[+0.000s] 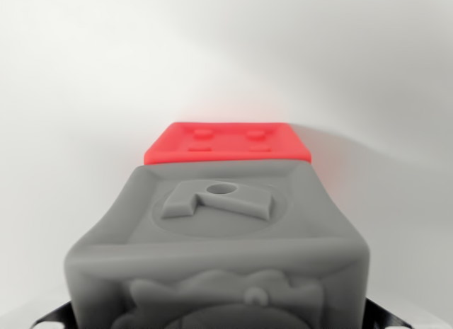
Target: Destack cube
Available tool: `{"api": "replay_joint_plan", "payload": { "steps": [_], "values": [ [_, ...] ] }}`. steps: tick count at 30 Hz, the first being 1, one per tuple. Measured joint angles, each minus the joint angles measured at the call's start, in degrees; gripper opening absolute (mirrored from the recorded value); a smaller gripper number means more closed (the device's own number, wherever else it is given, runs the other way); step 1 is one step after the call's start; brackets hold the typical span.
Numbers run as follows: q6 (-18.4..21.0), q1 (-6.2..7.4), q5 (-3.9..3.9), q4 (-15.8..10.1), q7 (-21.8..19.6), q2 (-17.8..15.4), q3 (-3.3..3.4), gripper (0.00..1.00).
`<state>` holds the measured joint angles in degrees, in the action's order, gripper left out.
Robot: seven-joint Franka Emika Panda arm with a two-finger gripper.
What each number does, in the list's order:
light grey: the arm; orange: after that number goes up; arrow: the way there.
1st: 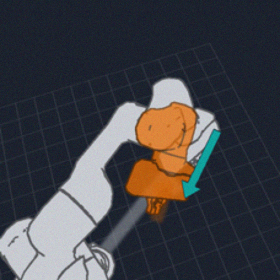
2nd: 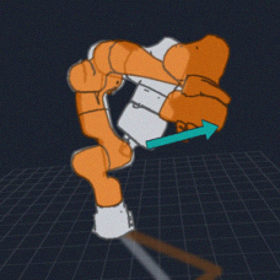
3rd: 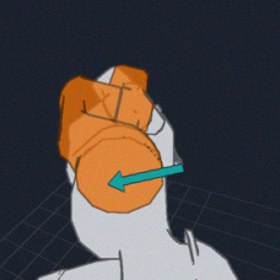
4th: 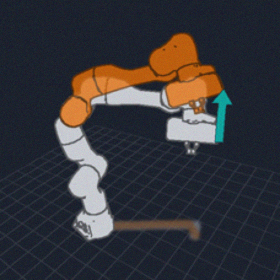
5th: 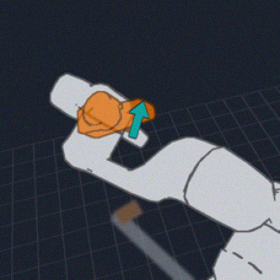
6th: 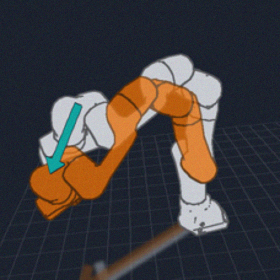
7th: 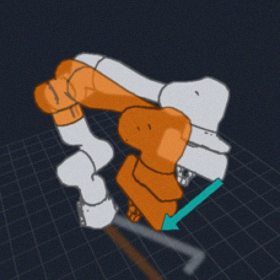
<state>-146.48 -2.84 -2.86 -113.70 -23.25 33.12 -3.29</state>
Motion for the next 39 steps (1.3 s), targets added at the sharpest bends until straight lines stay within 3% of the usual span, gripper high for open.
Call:
{"api": "replay_joint_plan", "payload": {
  "steps": [17,39],
  "values": [
    [1.76,-0.01,0.01,-0.26,0.01,-2.23,-0.01,0.00],
    [7.20,-0.11,0.33,-0.48,0.18,-8.06,-0.24,0.00]
  ]
}}
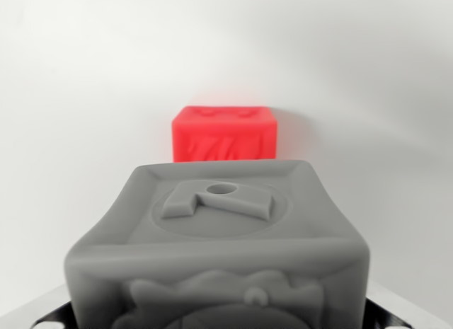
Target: Destack cube
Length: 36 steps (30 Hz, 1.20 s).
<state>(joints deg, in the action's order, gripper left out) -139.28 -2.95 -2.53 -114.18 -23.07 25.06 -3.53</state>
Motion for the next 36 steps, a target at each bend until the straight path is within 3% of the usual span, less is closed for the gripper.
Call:
{"api": "replay_joint_plan", "payload": {
  "steps": [13,36],
  "values": [
    [3.71,-0.13,0.39,0.30,0.37,-3.65,-0.05,0.00],
    [3.67,-3.46,0.73,0.46,3.04,-3.01,0.69,0.00]
  ]
}}
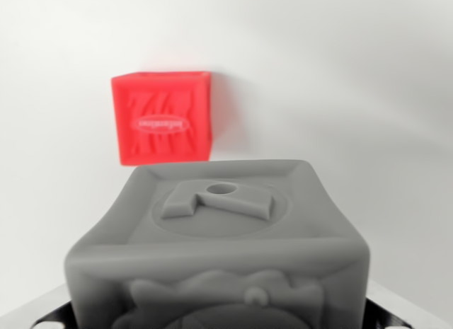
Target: Destack cube
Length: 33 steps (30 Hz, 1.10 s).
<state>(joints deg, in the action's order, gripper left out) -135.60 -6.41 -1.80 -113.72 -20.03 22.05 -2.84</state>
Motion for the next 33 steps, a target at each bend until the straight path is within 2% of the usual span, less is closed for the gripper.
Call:
{"api": "replay_joint_plan", "payload": {
  "steps": [33],
  "values": [
    [-0.02,-5.38,0.25,1.80,3.94,1.76,0.69,0.00]
  ]
}}
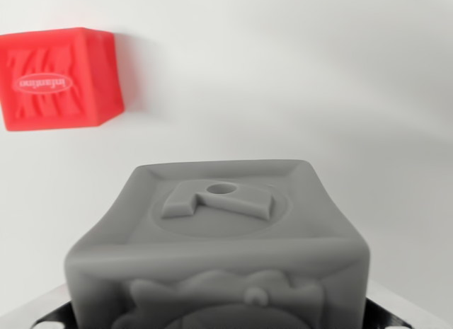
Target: Destack cube
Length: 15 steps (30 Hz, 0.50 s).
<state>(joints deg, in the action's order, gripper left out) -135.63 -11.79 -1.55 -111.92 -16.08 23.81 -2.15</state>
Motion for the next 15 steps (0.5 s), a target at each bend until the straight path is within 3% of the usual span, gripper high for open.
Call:
{"api": "replay_joint_plan", "payload": {
  "steps": [15],
  "values": [
    [0.06,-2.47,0.09,1.36,1.74,1.13,0.29,0.00]
  ]
}}
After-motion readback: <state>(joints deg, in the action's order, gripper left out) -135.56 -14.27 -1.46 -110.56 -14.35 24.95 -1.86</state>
